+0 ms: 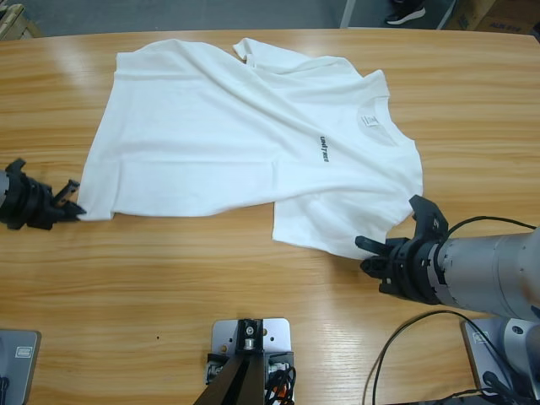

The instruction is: Fold clothes

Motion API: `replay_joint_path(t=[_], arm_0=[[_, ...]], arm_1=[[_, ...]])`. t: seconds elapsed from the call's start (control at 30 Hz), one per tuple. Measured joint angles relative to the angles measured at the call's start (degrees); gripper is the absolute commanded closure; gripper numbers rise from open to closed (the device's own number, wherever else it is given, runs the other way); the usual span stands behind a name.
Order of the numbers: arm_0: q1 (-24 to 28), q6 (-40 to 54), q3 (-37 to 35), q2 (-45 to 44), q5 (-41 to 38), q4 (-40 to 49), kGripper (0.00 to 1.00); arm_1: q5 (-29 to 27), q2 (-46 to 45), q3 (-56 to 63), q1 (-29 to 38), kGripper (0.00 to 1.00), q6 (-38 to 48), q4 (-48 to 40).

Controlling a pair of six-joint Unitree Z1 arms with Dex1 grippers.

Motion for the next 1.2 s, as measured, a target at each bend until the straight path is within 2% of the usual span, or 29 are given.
replay_joint_path(t=[0.1, 0.3, 0.4, 0.73, 1.0, 1.2], arm_0=[[-2.4, -3.0, -1.0, -1.0, 0.0, 5.3, 1.000], [-2.6, -2.3, -7.8, -2.1, 0.4, 16.0, 1.000], [-2.2, -0.7, -9.7, -2.1, 0.8, 19.5, 1.000], [-2.1, 4.1, -14.4, -2.1, 0.8, 30.4, 1.000], [-4.8, 5.6, -18.7, -3.4, -0.1, 40.9, 1.000], [-6.4, 5.1, -19.4, -5.0, -0.7, 43.7, 1.000]], arm_1=[[2.4, -1.1, -0.2, 0.0, 1.000, 0.0, 4.9], [5.2, -14.4, -0.6, 0.0, 1.000, 0.0, 23.9], [6.4, -19.7, -0.5, 0.0, 1.000, 0.0, 28.6], [9.0, -26.3, -1.0, 0.0, 1.000, 0.7, 35.1], [11.6, -26.4, -3.1, 0.2, 1.000, 0.7, 35.2], [11.2, -25.3, -6.5, 0.4, 1.000, -1.9, 34.0]])
